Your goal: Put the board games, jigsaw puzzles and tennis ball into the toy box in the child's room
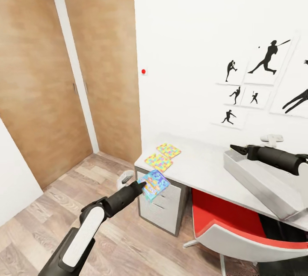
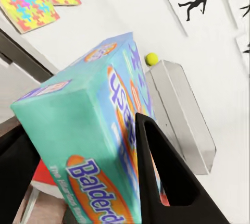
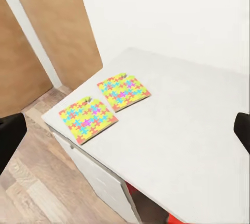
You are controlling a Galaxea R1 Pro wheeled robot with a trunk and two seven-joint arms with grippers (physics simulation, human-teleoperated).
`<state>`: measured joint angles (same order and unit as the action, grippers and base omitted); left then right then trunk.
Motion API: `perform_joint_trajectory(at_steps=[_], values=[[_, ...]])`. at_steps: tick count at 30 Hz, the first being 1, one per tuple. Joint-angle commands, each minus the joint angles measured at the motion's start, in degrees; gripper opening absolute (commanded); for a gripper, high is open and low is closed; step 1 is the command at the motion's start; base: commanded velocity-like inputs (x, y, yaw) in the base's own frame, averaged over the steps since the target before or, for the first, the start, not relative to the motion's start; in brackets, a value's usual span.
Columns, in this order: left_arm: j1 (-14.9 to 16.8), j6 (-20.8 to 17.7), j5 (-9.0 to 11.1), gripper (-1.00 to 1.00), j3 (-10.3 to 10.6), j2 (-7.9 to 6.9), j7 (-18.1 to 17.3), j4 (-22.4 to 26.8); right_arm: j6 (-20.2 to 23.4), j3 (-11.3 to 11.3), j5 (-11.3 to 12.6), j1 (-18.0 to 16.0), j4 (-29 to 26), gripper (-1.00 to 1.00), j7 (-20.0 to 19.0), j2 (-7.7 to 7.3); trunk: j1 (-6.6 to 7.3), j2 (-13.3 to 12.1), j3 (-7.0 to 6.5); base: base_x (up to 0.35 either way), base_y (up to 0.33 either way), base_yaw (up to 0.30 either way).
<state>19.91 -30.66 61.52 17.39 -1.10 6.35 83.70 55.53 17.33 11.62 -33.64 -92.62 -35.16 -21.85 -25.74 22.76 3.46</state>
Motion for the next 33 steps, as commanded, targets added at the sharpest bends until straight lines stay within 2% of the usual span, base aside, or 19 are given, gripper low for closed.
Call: perform_joint_trajectory(at_steps=[1,5,10,12,13,14,20,21,22,23,27,28,29,33], values=[[0.05,-0.15,0.55,-1.0,0.09,-0.05,0.57,0.99,0.41,0.07,0.15,-0.09,-0.02,1.0,-0.15,-0.28,-0.04,0.16,0.14,0.138,0.023,-0.29],[0.08,-2.72,0.61,-1.0,0.15,0.04,0.54,6.24,0.58,0.25,0.27,-0.1,-0.02,1.0,-0.59,-1.89,-0.04,0.16,0.14,0.058,0.01,-0.29],[0.82,-4.47,0.66,-1.0,0.11,0.82,0.47,7.71,0.62,0.39,0.32,-0.11,-0.02,1.0,-2.0,-2.3,-0.04,0.16,0.14,0.013,0.002,-0.29],[1.85,-6.68,0.64,-1.0,0.11,1.78,0.49,7.88,0.62,0.42,0.32,-0.11,-0.02,1.0,-2.26,-2.35,-0.04,0.16,0.14,0.003,0.001,-0.29],[4.7,-10.08,0.62,-1.0,0.04,4.09,0.9,8.03,0.63,1.29,0.33,-0.11,-0.02,1.0,-2.47,-2.55,-0.04,0.16,0.14,0.001,0.0,-0.29],[5.98,-10.63,0.59,-1.0,0.05,4.71,1.09,7.99,0.69,1.76,0.33,-0.11,-0.02,1.0,-2.5,-2.59,-0.04,0.16,0.14,0.001,0.0,-0.29],[11.13,-11.61,0.39,-1.0,0.12,5.84,1.99,7.54,0.88,3.63,0.33,-0.12,-0.02,1.0,-2.61,-2.73,-0.04,0.16,0.14,0.0,0.0,-0.29],[12.68,-13.05,0.59,-1.0,0.11,6.94,3.49,5.4,0.99,3.87,0.33,-0.17,-0.02,1.0,-2.62,-2.75,-0.04,0.16,0.14,0.0,0.0,-0.29],[12.93,-13.45,0.67,-1.0,0.11,7.25,3.79,4.91,1.02,3.9,0.33,-0.17,-0.02,1.0,-2.62,-2.75,-0.04,0.16,0.14,0.0,0.0,-0.29],[13.78,-14.74,1.26,-1.0,0.14,8.52,4.89,3.64,1.17,4.26,0.41,-0.3,-0.02,1.0,-2.56,-2.76,-0.04,0.16,0.14,0.0,0.0,-0.29],[13.53,-15.31,1.46,-1.0,0.12,8.6,5.09,4.82,1.24,5.44,0.45,-0.33,-0.02,1.0,-2.55,-2.7,-0.04,0.16,0.14,0.0,0.0,-0.29],[13.75,-15.6,3.59,-1.0,0.12,8.51,5.25,5.55,1.29,5.86,0.54,-0.3,-0.02,1.0,-2.53,-2.62,-0.04,0.16,0.14,0.0,0.0,-0.29],[13.98,-15.65,4.72,-1.0,0.12,8.55,5.99,5.53,1.12,5.89,0.58,-0.21,-0.02,1.0,-2.54,-2.64,-0.04,0.16,0.14,0.064,0.022,-0.29],[14.41,-15.67,5.1,-1.0,0.93,8.72,6.47,5.42,-0.03,6.27,0.66,0.19,-0.02,1.0,-2.68,-2.61,-0.04,0.16,0.14,0.267,0.03,-0.128]])
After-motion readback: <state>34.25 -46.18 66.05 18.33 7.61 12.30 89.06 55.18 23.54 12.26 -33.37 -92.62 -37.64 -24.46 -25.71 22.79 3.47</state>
